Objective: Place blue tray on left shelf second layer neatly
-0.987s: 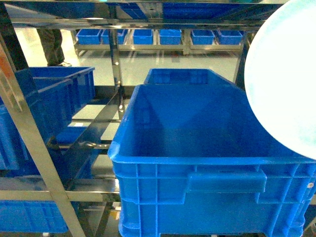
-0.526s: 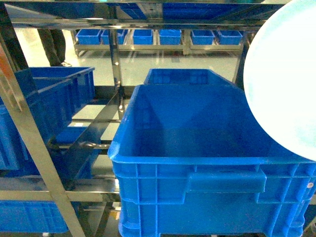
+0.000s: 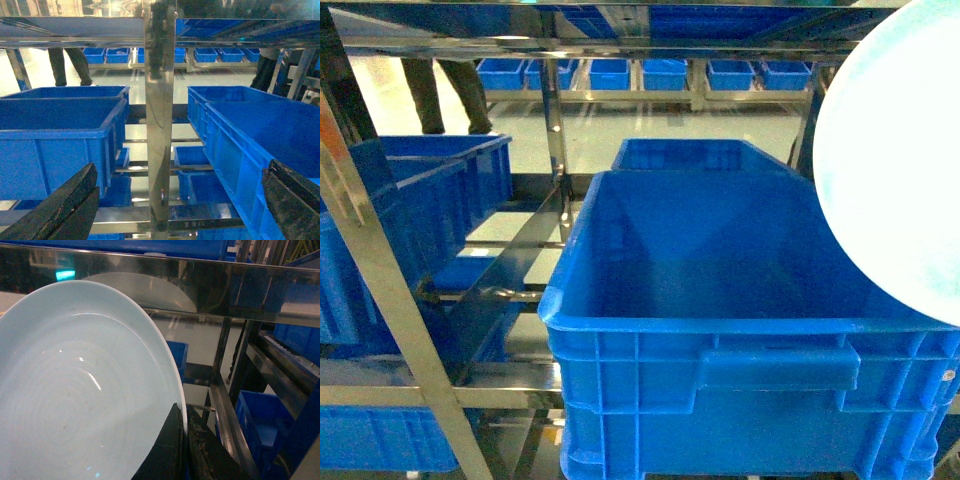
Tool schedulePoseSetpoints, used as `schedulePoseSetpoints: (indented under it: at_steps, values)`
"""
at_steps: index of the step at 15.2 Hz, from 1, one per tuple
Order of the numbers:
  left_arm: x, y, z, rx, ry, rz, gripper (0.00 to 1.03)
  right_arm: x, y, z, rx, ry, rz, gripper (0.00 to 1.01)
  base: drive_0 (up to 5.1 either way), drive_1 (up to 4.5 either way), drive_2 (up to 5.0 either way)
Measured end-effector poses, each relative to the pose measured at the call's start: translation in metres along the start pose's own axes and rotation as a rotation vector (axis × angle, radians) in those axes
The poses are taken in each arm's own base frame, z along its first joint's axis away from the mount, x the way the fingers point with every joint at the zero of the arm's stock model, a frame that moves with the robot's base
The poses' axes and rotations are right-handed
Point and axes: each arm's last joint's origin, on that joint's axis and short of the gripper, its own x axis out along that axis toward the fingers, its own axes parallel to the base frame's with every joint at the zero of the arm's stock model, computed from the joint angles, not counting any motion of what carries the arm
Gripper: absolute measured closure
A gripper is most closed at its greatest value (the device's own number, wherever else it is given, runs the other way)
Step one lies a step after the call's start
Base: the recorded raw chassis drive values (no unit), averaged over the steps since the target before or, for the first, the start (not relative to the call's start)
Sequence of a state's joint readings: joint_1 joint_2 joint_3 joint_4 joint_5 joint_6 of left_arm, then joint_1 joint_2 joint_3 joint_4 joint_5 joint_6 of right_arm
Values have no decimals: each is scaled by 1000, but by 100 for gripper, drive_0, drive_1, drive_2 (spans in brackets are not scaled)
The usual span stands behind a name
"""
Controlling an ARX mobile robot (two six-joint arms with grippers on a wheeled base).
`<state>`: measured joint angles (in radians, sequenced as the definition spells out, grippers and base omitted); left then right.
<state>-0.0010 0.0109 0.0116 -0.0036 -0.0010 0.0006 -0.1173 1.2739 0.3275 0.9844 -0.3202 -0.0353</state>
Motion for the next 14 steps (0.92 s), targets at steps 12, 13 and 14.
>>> schedulePoseSetpoints:
  at_steps: [12,13,14]
  values:
    - [0,0,0,0,0,0,5,0,0,0,0,0,0,99,0,0,0]
    - [0,0,0,0,0,0,5,0,0,0,0,0,0,99,0,0,0]
    - [0,0,0,0,0,0,5,0,0,0,0,0,0,99,0,0,0]
